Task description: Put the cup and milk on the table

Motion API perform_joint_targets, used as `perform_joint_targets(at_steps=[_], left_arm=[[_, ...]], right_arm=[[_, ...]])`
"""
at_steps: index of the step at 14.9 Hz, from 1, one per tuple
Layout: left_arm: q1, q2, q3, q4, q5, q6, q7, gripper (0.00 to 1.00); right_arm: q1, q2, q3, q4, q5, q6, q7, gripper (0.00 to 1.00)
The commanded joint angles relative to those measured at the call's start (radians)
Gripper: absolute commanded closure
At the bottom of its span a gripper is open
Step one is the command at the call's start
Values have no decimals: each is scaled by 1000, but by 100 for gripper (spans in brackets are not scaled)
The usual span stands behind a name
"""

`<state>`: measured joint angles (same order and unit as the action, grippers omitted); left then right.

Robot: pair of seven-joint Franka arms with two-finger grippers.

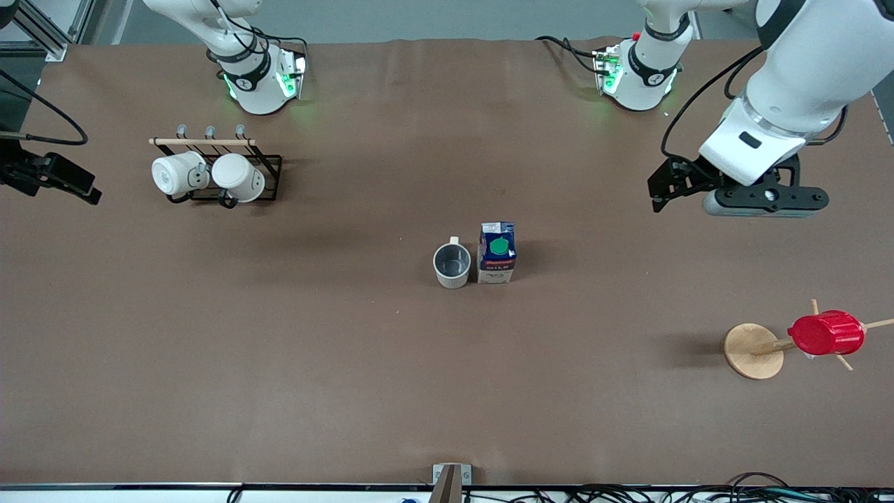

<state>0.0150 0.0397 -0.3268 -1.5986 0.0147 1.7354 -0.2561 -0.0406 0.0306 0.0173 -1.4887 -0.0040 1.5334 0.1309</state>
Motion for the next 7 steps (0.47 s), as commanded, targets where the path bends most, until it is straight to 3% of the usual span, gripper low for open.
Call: perform_joint_targets(at_steps=[1, 7], left_arm=[[13, -14, 3, 8, -16, -22, 38, 0], [-84, -15, 161, 14, -12, -31, 156, 0]], right_arm=[[1, -14, -5, -11, 26, 1, -14, 0], [-1, -14, -8, -11, 21, -7, -82, 0]])
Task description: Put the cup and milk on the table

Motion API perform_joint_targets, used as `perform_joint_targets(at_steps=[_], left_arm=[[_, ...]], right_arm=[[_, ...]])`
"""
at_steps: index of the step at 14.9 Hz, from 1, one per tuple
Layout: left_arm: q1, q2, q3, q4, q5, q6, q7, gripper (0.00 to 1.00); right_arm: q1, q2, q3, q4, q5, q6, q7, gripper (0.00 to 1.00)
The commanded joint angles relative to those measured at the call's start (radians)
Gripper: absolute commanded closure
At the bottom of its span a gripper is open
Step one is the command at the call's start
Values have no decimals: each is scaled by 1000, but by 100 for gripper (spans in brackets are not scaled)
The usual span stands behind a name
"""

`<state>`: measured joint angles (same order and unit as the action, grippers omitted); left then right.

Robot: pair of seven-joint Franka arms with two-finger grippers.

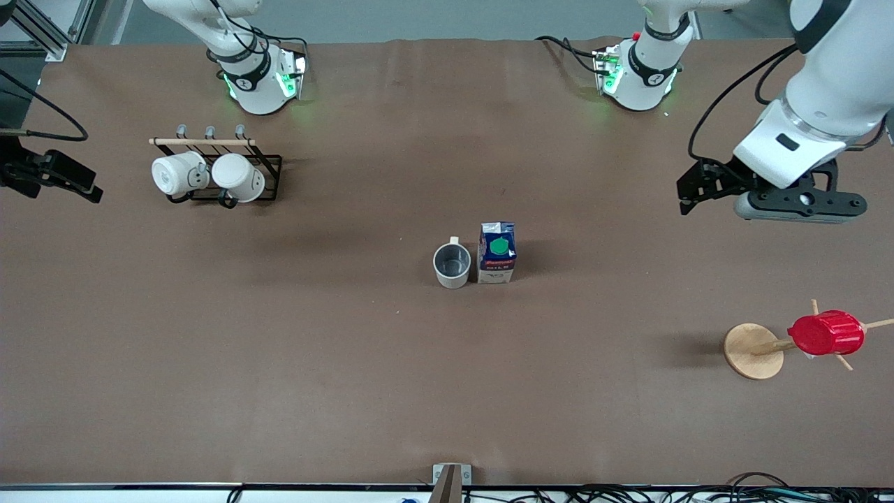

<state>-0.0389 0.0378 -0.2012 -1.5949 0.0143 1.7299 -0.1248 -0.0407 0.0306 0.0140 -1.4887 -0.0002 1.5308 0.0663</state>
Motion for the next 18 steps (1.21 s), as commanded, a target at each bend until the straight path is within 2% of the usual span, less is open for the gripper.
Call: perform_joint_targets(at_steps=[1, 5, 12, 18], left_arm=[[-32, -13, 37, 12, -2, -39, 31, 0], [-38, -39, 101, 12, -17, -105, 134, 1], [-36, -88, 123, -20, -46, -127, 65, 1], [-45, -88, 134, -23, -45, -122, 36, 1]], right_arm=[[-1, -14, -5, -11, 17, -8, -17, 0], [-1, -14, -5, -11, 17, -14, -16, 0], [-1, -14, -5, -11, 17, -15, -20, 0], [-2, -14, -5, -13, 17, -17, -25, 0]])
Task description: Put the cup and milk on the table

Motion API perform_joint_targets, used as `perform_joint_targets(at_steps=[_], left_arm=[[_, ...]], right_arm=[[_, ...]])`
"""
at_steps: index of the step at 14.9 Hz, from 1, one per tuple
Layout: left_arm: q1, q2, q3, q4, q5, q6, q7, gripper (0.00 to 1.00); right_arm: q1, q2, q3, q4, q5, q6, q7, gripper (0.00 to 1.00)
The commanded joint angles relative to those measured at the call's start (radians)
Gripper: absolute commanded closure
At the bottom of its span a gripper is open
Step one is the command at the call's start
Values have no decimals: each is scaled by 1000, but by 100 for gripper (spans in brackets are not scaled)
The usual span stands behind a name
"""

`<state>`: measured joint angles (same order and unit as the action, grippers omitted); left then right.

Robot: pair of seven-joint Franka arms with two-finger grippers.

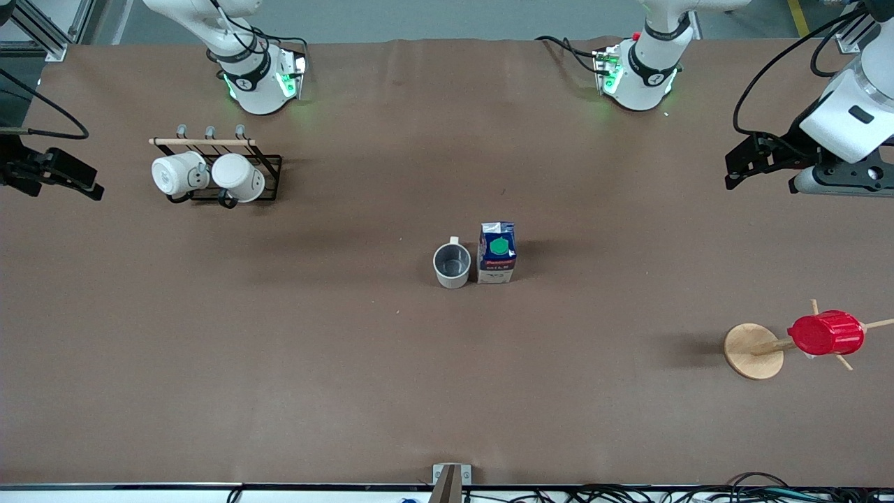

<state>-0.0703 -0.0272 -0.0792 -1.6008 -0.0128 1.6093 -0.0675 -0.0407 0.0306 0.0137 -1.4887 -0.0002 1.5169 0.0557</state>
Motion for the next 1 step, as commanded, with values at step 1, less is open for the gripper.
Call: perform_joint_targets(at_steps=[1], left_arm=[[-14, -22, 12, -18, -18, 1, -21, 1]], right_arm=[[-2, -14, -4, -13, 17, -3, -14, 0]])
